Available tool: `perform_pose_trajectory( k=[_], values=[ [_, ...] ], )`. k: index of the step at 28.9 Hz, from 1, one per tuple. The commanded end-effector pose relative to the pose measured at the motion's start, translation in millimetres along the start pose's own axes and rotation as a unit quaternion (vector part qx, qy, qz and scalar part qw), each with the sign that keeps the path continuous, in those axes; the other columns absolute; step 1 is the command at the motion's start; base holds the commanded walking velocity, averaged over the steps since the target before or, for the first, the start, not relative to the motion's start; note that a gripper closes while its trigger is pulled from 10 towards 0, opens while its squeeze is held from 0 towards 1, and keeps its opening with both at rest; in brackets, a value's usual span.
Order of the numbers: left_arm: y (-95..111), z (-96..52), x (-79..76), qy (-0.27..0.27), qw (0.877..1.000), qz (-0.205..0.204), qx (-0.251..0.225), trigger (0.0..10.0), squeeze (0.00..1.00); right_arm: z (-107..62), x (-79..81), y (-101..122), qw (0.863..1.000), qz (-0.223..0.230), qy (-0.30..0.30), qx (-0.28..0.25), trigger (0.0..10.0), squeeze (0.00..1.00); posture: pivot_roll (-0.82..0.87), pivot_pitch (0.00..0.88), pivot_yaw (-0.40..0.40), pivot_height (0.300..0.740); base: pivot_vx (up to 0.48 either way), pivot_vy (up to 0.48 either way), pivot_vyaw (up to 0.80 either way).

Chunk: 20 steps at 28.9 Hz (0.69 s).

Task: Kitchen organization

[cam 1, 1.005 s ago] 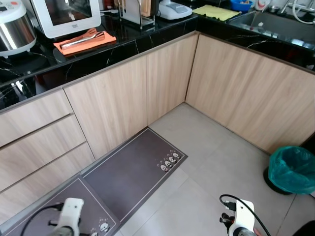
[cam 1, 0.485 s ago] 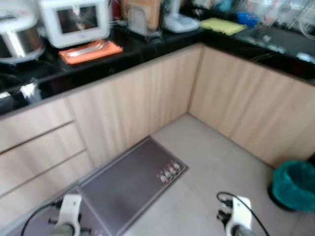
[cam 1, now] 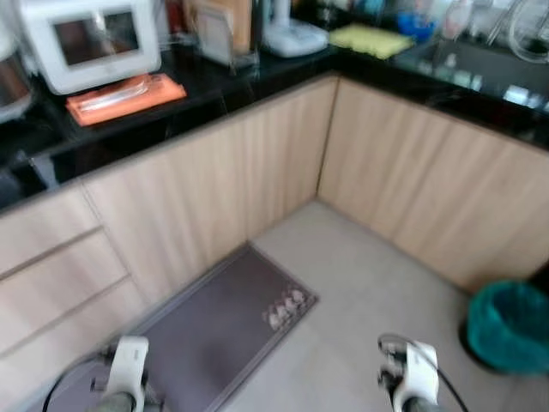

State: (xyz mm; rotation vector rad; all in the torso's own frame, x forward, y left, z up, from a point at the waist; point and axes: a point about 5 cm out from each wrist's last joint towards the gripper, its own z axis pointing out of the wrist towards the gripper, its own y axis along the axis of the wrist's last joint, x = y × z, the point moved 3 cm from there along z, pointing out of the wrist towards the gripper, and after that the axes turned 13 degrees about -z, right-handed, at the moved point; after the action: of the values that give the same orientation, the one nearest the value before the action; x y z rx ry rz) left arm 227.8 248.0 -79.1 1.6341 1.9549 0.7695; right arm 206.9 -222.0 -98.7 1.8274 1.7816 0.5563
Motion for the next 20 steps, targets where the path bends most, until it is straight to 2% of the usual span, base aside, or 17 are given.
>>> perform_pose_trajectory(
  k=[1,2,13,15,20],
  values=[
    [2.3,0.9,-4.1,-0.005,1.0,0.0,-0.004,10.0,0.0,-0.5,-4.5,-1.0,1.0,0.004,-0.005,0.004,10.0,0.0,0.07,0.0,-0.029,0.74,0.311,0.0,-0.77],
    [-0.2,0.5,-4.6,-0.005,1.0,0.0,-0.001,10.0,0.0,-0.5,-4.8,-0.3,1.0,0.008,-0.008,0.0,10.0,0.0,0.07,0.0,-0.029,0.74,0.315,0.0,-0.74],
    [-2.2,1.0,-9.9,-0.009,1.0,-0.002,0.001,10.0,0.0,-0.8,-8.2,0.5,1.0,-0.005,-0.007,0.001,10.0,0.0,0.06,0.0,-0.048,0.74,0.312,0.0,0.0],
    [-3.8,1.0,-11.7,-0.007,1.0,-0.015,0.001,10.0,0.0,-1.2,-10.2,0.3,1.0,-0.011,-0.006,0.002,10.0,0.0,0.05,0.0,-0.052,0.74,0.313,0.0,0.0],
    [-6.7,1.0,-15.8,-0.015,1.0,-0.012,0.007,10.0,0.0,-1.6,-11.5,-0.1,1.0,0.001,-0.013,-0.003,10.0,0.0,0.03,0.0,-0.036,0.74,0.311,0.0,0.0]
  ],
)
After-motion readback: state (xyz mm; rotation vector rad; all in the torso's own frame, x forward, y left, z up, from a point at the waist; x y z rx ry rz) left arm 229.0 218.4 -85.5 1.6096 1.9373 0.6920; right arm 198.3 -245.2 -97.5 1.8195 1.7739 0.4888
